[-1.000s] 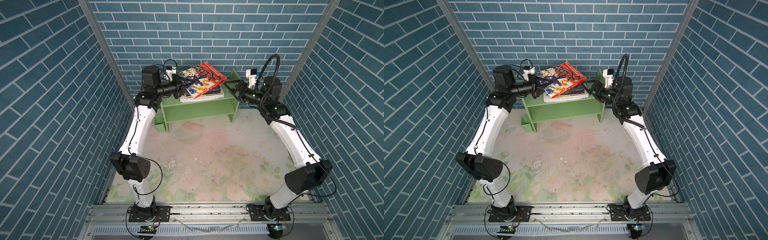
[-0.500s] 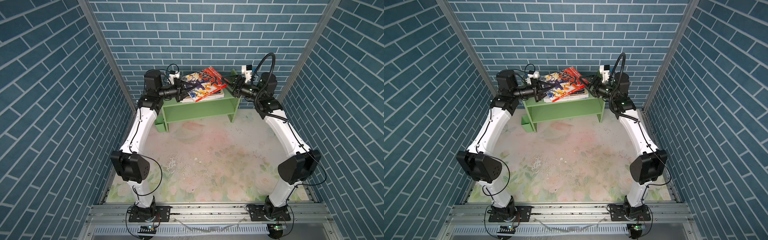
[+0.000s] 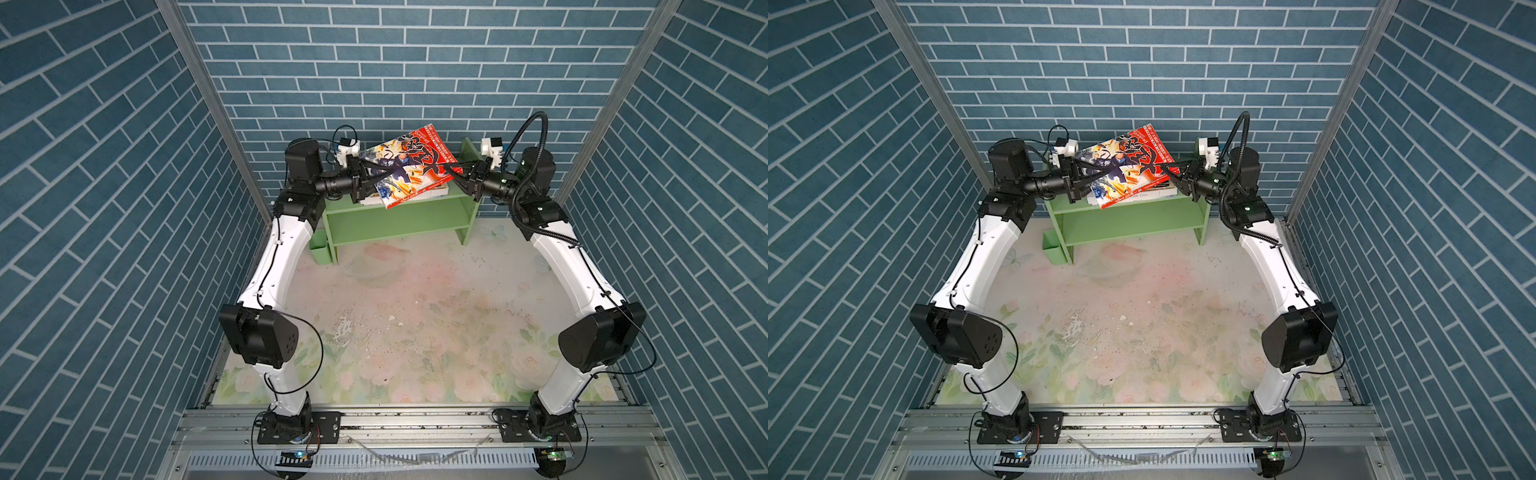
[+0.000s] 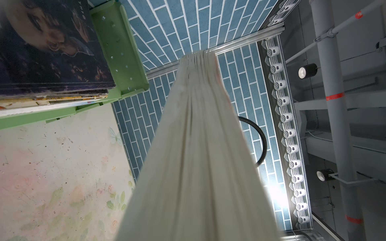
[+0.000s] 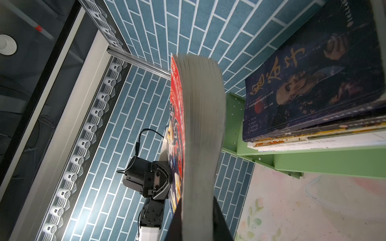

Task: Stacking books/files
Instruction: Pick up the book at the center of the table.

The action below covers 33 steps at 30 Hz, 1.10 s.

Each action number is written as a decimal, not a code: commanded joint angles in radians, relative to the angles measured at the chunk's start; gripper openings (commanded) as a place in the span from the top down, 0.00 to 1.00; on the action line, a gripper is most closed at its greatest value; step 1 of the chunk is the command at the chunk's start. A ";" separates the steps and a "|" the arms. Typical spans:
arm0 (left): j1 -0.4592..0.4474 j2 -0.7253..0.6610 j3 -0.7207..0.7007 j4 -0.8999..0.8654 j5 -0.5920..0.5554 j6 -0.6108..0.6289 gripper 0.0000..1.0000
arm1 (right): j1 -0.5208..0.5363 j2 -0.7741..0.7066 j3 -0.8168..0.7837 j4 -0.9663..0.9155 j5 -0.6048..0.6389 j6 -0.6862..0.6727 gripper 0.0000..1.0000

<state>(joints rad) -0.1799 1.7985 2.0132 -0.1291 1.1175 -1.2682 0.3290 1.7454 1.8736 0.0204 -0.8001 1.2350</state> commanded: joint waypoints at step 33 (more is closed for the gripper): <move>-0.082 -0.167 -0.151 0.038 -0.388 0.181 0.03 | 0.026 0.084 0.264 0.372 0.221 0.137 1.00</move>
<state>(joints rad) -0.2623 1.6199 1.8584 -0.1085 0.7719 -1.1023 0.3443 1.8217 2.0842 0.2977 -0.5583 1.3312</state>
